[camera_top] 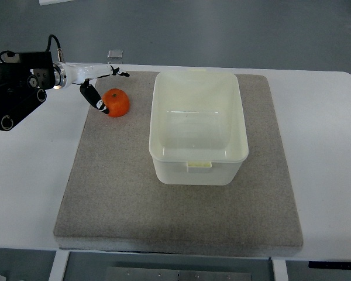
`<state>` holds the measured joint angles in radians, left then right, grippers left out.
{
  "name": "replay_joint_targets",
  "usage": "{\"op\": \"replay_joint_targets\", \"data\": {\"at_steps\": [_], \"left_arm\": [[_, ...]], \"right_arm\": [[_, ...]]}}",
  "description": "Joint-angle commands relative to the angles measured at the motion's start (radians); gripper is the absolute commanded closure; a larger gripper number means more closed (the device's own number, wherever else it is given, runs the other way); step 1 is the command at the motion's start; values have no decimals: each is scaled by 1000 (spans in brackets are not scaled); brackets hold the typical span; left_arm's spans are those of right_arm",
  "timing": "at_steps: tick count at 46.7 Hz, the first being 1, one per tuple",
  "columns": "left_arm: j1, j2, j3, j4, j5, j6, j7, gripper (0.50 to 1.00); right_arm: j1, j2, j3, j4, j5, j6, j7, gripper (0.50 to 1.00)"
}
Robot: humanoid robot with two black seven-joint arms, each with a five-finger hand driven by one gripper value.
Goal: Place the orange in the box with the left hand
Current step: 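Close the left hand fingers around the orange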
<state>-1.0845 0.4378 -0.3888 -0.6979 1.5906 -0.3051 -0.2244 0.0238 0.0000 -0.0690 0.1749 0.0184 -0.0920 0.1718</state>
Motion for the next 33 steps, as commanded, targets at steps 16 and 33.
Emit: {"op": "replay_joint_targets", "data": {"at_steps": [16,33], "left_arm": [[3,-4,25,-8,49,0,0,544],[25,-4,25,-23,51,0,0,728]], "right_arm": [[1,0,0,0,0,0,0,568],[1,0,0,0,0,0,0,568]]}}
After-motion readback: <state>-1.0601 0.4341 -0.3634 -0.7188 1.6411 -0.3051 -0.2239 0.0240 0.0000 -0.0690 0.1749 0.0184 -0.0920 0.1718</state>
